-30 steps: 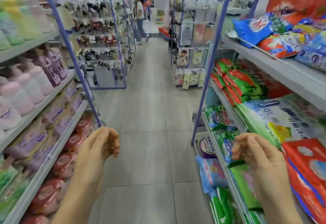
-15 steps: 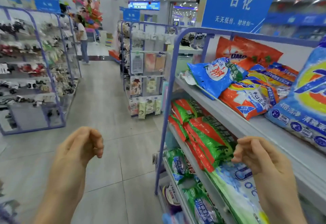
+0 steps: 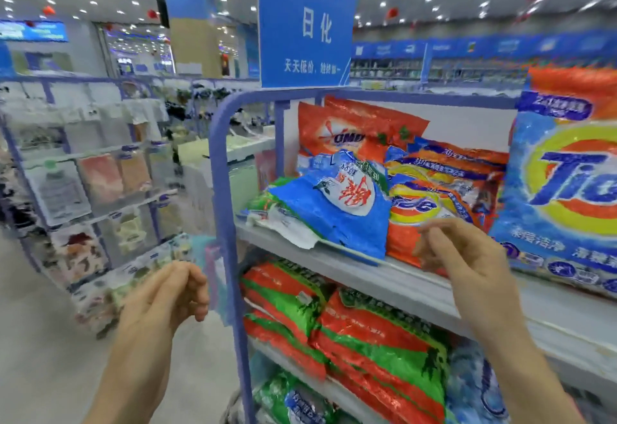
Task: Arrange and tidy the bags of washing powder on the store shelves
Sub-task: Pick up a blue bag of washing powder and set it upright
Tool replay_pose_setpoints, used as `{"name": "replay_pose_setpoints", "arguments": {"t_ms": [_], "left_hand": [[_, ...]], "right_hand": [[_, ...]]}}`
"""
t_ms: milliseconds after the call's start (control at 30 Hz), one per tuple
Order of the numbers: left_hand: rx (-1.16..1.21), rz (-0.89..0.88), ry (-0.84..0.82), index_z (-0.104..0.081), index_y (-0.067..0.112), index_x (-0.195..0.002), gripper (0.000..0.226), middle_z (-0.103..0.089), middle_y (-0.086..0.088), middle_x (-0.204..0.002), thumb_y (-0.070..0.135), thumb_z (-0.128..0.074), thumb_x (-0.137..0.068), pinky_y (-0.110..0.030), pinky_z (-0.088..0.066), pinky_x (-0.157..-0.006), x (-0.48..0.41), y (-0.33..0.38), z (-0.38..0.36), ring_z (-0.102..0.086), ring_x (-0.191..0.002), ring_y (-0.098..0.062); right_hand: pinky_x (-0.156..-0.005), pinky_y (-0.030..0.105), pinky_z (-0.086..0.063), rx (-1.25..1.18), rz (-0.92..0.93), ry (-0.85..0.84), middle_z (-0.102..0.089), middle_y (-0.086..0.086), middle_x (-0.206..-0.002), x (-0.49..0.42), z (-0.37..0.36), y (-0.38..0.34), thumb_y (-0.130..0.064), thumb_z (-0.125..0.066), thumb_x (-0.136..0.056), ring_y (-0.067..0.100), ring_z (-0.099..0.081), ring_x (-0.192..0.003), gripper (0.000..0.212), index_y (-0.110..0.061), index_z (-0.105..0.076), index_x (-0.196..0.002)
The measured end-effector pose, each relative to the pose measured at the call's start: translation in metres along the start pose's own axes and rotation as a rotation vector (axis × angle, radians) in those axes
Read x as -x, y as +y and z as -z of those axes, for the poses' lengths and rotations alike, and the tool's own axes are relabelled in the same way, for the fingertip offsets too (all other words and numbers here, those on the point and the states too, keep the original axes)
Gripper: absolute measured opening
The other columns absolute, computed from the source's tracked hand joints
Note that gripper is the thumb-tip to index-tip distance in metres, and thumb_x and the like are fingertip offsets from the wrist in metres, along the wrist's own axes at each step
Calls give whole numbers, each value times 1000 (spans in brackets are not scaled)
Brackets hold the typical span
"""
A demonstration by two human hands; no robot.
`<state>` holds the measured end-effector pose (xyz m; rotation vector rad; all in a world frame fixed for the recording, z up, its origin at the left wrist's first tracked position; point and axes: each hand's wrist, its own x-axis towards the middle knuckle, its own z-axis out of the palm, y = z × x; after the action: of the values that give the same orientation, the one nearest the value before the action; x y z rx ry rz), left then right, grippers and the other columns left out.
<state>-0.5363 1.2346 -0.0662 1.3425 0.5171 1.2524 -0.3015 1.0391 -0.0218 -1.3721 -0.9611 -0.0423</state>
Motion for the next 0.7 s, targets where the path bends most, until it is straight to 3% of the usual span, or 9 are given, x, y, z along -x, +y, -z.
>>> {"name": "replay_pose_setpoints", "arguments": {"t_ms": [67,200,333,400,467,533,567,633,700], "left_hand": [[28,11,-42,-66,18,-62,46,-57,-1,-54,15,-39,-99,-12,-42,-45,-22,-7,4,-50,-48,-11],[72,30,-103,-69,21,-62,49,-58,1,-53,14,-39,-99,-13,-43,-46,-51,-18,4,-51,-47,-9],[108,42,-156,-70,21,-61,49,-57,0,-52,12,-38,-99,-14,-43,-46,-69,-24,3,-51,-47,-9],[112,37,-205,-68,19,-63,46,-56,-3,-54,13,-39,-98,-15,-42,-46,-74,-24,3,-50,-48,-10],[126,42,-247,-67,17,-63,43,-55,-4,-55,14,-40,-97,-14,-42,-46,-78,-26,0,-49,-49,-11],[142,59,-275,-67,16,-63,43,-55,-4,-56,14,-40,-97,-14,-42,-46,-81,-28,-4,-50,-49,-10],[144,64,-288,-66,16,-62,43,-56,-3,-56,13,-41,-96,-14,-42,-46,-83,-29,-6,-50,-49,-9],[134,71,-314,-66,14,-62,41,-56,-3,-56,12,-42,-96,-14,-42,-46,-87,-31,-13,-50,-49,-9],[109,69,-339,-64,12,-62,38,-55,-3,-56,11,-45,-95,-14,-42,-48,-90,-36,-23,-50,-50,-9]], "right_hand": [[-59,22,-49,190,74,-27,-63,-6,-66,-20,-29,0,-20,-56,-93,7,-61,-62,13,-22,-63,-82],[-66,32,-44,702,184,-180,-62,-5,-78,-57,-89,4,-30,-55,-93,15,-56,-72,17,-15,-63,-95],[-69,33,-46,1108,216,-267,-56,0,-109,-78,-141,26,-56,-49,-88,19,-53,-100,48,-17,-51,-116],[-59,33,-40,1285,222,-271,-52,2,-108,-83,-161,35,-61,-49,-86,22,-52,-97,54,-15,-49,-115],[-50,27,-34,1397,275,-175,-60,0,-90,-89,-171,33,-50,-63,-82,18,-59,-79,38,-16,-59,-97],[-46,23,-31,1438,297,-42,-61,-2,-70,-102,-167,26,-34,-70,-80,17,-62,-62,19,-17,-62,-76],[-49,26,-32,1360,240,-18,-61,2,-71,-113,-160,26,-29,-62,-88,22,-63,-66,19,-15,-60,-75],[-56,32,-35,1115,50,7,-53,8,-67,-137,-141,23,-27,-51,-95,30,-57,-69,33,-13,-49,-65],[-53,31,-32,849,-93,86,-37,6,-51,-160,-120,13,-25,-55,-93,26,-41,-53,48,-13,-33,-52]]}}
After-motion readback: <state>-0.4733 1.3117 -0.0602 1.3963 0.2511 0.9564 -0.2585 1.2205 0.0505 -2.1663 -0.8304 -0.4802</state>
